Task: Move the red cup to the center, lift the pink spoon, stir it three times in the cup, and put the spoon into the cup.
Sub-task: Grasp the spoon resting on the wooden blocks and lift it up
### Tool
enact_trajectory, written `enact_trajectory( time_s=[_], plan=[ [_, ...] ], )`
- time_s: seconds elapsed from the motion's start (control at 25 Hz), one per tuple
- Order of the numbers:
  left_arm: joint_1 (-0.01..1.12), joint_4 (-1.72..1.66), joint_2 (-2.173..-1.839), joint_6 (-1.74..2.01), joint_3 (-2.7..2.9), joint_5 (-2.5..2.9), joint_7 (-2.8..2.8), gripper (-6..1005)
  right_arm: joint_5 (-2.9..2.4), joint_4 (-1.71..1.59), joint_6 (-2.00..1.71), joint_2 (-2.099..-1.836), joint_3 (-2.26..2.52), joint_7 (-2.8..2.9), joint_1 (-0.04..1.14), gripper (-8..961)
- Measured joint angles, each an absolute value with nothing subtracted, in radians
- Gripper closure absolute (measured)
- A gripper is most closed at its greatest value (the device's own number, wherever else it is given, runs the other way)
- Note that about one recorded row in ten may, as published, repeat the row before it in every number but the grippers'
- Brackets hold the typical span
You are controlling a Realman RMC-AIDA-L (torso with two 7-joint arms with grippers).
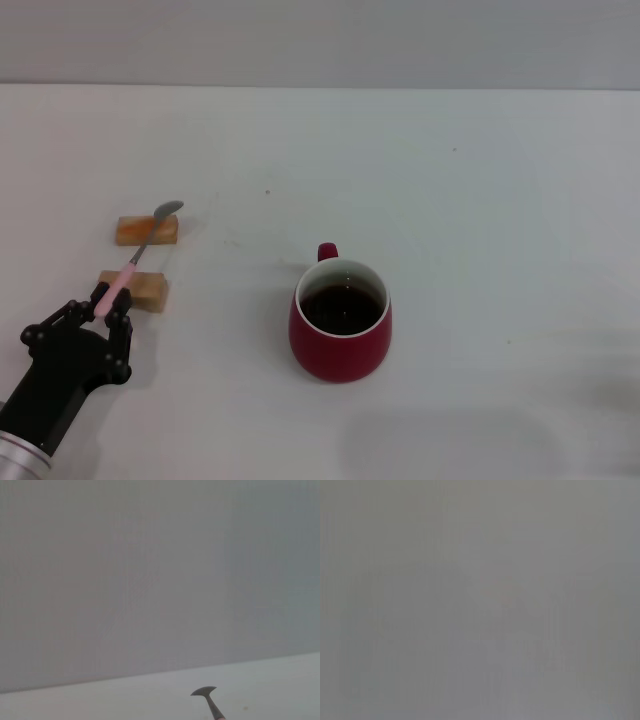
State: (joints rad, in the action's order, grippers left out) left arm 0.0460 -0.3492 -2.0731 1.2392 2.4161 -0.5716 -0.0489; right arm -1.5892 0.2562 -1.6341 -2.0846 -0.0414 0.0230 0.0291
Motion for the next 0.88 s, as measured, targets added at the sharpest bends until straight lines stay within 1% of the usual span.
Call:
enact_trajectory(
  time_s=[0.24,0.52,0.72,0.88],
  plan=[
    [0.064,-0.375,-2.063,1.228,2.429,-0.55,-0.052,824,-1.589,0.256,-1.634,-2.085,-0.041,0.023,0.03,953],
    [0.132,-0.397,-2.053,1.187,2.408,-0.528,-0.074,825,-1.589,0.256,-1.635,-2.085,-0.04,0.025,0.029,953],
    [0.173,-0.415,-2.054,1.178,2.36,-0.528,0.036,825,-1.589,0.258,-1.636,-2.085,-0.04,0.029,0.03,953],
    [0.189,-0.48,-2.041,1.128,2.349,-0.527,0.07,825,-1.589,0.261,-1.637,-2.085,-0.04,0.029,0.029,954]
  ],
)
